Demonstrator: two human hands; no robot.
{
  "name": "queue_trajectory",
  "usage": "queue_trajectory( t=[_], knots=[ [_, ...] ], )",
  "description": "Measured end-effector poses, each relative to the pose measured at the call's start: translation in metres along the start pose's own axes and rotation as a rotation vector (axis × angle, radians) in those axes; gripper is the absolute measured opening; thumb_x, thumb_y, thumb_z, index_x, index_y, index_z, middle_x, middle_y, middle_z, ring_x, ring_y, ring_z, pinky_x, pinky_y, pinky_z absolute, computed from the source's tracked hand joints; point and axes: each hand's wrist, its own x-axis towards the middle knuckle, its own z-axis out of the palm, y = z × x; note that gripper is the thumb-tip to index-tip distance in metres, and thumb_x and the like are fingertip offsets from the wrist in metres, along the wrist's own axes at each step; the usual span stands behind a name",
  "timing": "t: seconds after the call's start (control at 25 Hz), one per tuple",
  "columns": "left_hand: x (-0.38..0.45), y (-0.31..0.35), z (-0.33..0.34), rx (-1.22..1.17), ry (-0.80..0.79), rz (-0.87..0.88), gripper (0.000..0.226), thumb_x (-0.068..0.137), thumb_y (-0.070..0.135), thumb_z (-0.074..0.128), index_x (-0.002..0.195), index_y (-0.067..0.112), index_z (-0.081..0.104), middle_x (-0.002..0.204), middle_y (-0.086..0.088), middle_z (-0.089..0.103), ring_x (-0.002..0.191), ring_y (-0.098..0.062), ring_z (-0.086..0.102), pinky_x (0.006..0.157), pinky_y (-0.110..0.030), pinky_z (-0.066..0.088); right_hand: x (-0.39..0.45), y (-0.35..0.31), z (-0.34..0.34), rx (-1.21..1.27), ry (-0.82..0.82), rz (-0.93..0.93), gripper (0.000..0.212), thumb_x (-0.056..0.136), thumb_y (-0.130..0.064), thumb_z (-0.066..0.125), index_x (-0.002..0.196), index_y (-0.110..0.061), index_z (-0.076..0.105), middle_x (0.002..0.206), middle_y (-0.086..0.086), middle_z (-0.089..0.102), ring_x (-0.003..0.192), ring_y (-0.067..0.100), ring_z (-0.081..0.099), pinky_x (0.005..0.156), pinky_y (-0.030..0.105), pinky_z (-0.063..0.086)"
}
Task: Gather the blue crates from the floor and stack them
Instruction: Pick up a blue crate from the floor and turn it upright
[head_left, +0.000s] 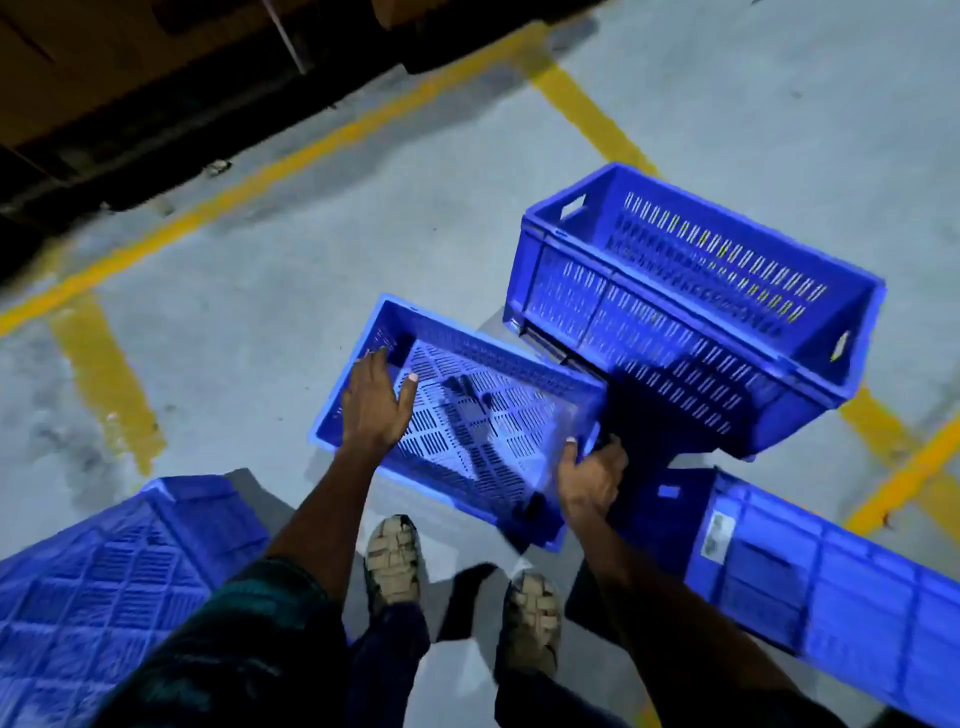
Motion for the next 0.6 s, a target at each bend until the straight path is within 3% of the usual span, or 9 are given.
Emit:
queue_trajectory(
  t=[0.16, 0.32, 0.4, 0.48, 0.6],
  knots=[
    [0.048, -0.059, 0.053, 0.131, -0.025, -0.127, 0.079, 0.091, 0.054, 0.045, 0.146, 0.000, 0.032, 0.147, -0.026, 0.038, 0.139, -0.044, 0.033, 0.104, -0.063, 0.037, 0.040, 0.034, 0.050, -0.022, -0.086, 0.339, 0.077, 0.088, -0.043, 0.061, 0.143, 0.003, 0.032, 0.142, 0.026, 0.040, 0.128, 0.045, 0.046, 0.101, 0.053, 0.039],
    [0.083, -0.100, 0.079, 0.174, -0.018, -0.314, 0.091, 0.088, 0.047, 0.063, 0.151, -0.002, 0.021, 0.157, -0.026, 0.024, 0.147, -0.044, 0.019, 0.110, -0.063, 0.027, 0.058, 0.059, 0.093, 0.034, -0.177, 0.497, 0.064, 0.089, -0.041, 0.060, 0.130, 0.005, 0.041, 0.134, 0.030, 0.052, 0.123, 0.044, 0.053, 0.099, 0.046, 0.044],
    [0.099, -0.114, 0.082, 0.104, -0.048, -0.417, 0.094, 0.085, 0.050, 0.067, 0.151, 0.001, 0.022, 0.154, -0.024, 0.033, 0.143, -0.043, 0.030, 0.109, -0.060, 0.028, 0.066, 0.065, 0.104, 0.039, -0.150, 0.525, 0.058, 0.091, -0.035, 0.060, 0.128, 0.005, 0.041, 0.133, 0.032, 0.053, 0.122, 0.045, 0.054, 0.098, 0.046, 0.043],
    [0.114, -0.121, 0.084, 0.001, -0.088, -0.491, 0.084, 0.083, 0.052, 0.069, 0.143, 0.004, 0.034, 0.141, -0.024, 0.047, 0.131, -0.044, 0.046, 0.106, -0.056, 0.033, 0.072, 0.066, 0.106, 0.051, -0.144, 0.563, 0.050, 0.095, -0.031, 0.057, 0.127, 0.005, 0.044, 0.131, 0.033, 0.054, 0.121, 0.046, 0.054, 0.097, 0.045, 0.043],
    [0.124, -0.129, 0.080, -0.138, -0.086, -0.573, 0.074, 0.079, 0.050, 0.073, 0.131, 0.004, 0.047, 0.132, -0.024, 0.055, 0.123, -0.043, 0.053, 0.103, -0.050, 0.040, 0.071, 0.073, 0.102, 0.065, -0.182, 0.607, 0.045, 0.097, -0.030, 0.053, 0.126, 0.005, 0.051, 0.127, 0.031, 0.058, 0.117, 0.045, 0.057, 0.093, 0.044, 0.045]
  ],
)
